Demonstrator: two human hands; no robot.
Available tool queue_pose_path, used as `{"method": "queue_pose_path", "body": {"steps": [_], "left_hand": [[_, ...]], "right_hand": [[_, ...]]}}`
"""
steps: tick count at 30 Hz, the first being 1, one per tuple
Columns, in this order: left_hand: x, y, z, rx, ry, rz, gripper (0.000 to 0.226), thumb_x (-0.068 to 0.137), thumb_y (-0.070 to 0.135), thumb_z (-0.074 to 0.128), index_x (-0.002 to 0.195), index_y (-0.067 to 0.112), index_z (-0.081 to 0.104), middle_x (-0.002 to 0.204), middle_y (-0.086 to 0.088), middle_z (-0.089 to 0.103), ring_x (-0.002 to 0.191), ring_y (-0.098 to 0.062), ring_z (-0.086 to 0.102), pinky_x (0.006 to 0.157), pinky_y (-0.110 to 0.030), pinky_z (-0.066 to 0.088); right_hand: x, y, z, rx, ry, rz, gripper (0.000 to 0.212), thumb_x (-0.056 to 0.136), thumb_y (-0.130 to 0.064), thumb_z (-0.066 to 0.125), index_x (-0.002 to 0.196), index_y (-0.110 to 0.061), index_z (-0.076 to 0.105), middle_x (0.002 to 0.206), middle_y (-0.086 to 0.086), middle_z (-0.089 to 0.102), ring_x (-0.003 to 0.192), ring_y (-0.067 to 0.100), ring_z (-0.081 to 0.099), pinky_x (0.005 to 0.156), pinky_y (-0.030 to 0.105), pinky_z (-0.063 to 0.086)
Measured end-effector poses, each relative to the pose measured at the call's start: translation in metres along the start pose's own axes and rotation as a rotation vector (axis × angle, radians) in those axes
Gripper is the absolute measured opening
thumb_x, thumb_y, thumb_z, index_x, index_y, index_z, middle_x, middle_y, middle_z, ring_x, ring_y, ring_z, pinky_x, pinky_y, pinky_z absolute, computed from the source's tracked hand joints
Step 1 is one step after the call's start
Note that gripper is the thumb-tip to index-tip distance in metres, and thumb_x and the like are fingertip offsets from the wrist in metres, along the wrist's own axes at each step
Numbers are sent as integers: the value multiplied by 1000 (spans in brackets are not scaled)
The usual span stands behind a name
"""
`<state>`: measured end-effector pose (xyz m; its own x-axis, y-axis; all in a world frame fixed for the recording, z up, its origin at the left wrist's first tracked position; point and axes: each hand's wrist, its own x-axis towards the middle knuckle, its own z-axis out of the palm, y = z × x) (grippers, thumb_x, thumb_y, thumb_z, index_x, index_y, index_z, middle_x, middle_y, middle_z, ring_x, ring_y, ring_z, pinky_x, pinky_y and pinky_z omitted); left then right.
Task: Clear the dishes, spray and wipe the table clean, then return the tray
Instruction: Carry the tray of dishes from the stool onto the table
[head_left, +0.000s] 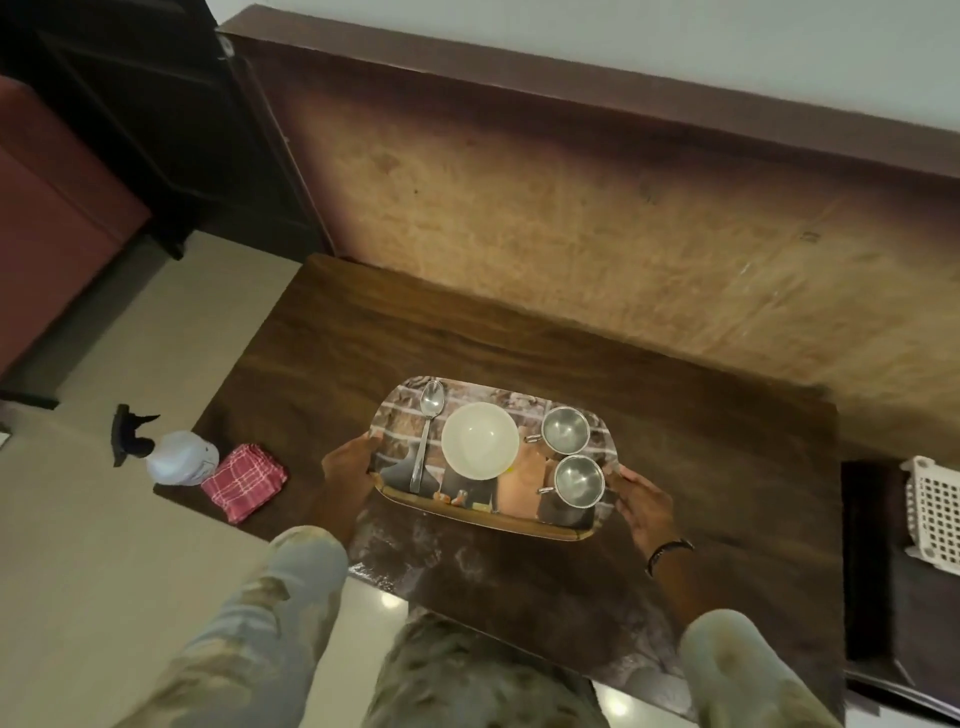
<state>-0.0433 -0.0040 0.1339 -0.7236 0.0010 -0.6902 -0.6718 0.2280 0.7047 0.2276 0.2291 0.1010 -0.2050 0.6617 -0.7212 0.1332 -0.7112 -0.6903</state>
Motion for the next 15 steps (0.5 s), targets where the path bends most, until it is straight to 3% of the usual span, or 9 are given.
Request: {"method": "queue_pose_path", "body": {"steps": [2, 4, 6, 8, 11, 13, 15], "left_hand": [[18, -2, -4, 67, -4, 13, 24, 81, 7, 69, 57, 10, 62, 37, 8, 58, 37, -2, 53, 61, -31, 46], [33, -2, -7, 139, -21, 0, 24, 82, 8, 68, 59, 9, 61, 38, 6, 58, 32, 1, 49, 50, -23, 46], [48, -2, -11, 158, -55, -57, 17, 82, 9, 68, 65, 6, 63, 55, -4, 64, 41, -9, 58, 45, -22, 48], [69, -9, -18, 219, -99, -105, 14, 82, 12, 68, 72, 3, 66, 70, -12, 64, 55, -22, 59, 54, -30, 49], [97, -27, -29, 329, -174, -157, 19, 85, 12, 64, 68, 5, 62, 76, -19, 62, 61, -25, 56, 57, -33, 46], [98, -35, -31, 381, -181, -128, 24, 89, 8, 60, 65, 6, 58, 69, -14, 56, 56, -22, 54, 53, -28, 45], [98, -41, -29, 437, -196, -139, 27, 91, 5, 55, 64, 7, 54, 64, -9, 49, 39, -9, 53, 39, -17, 41]], "right_hand": [[0, 13, 7, -7, 13, 19, 25, 82, -1, 69, 105, -8, 65, 77, -5, 70, 77, 9, 61, 70, 20, 45], [0, 28, 12, -42, 26, 31, 19, 85, -1, 65, 103, -8, 65, 68, -11, 71, 70, 4, 63, 64, 17, 48], [1, 47, 14, -52, 71, 31, 18, 85, 0, 65, 103, -1, 67, 63, -12, 70, 63, 4, 64, 58, 18, 50], [1, 65, 14, -56, 131, 52, 20, 82, -1, 68, 102, 0, 69, 62, -9, 70, 58, 4, 62, 52, 18, 48], [5, 91, 14, -83, 166, 112, 16, 82, -3, 69, 99, -2, 70, 66, -4, 71, 54, 2, 63, 47, 18, 50], [7, 108, 10, -115, 167, 139, 14, 82, -4, 69, 97, -2, 70, 77, 5, 71, 59, 7, 66, 52, 22, 53], [9, 120, 5, -148, 156, 165, 15, 82, -5, 70, 97, -3, 71, 85, 11, 69, 63, 13, 66, 55, 26, 54]]}}
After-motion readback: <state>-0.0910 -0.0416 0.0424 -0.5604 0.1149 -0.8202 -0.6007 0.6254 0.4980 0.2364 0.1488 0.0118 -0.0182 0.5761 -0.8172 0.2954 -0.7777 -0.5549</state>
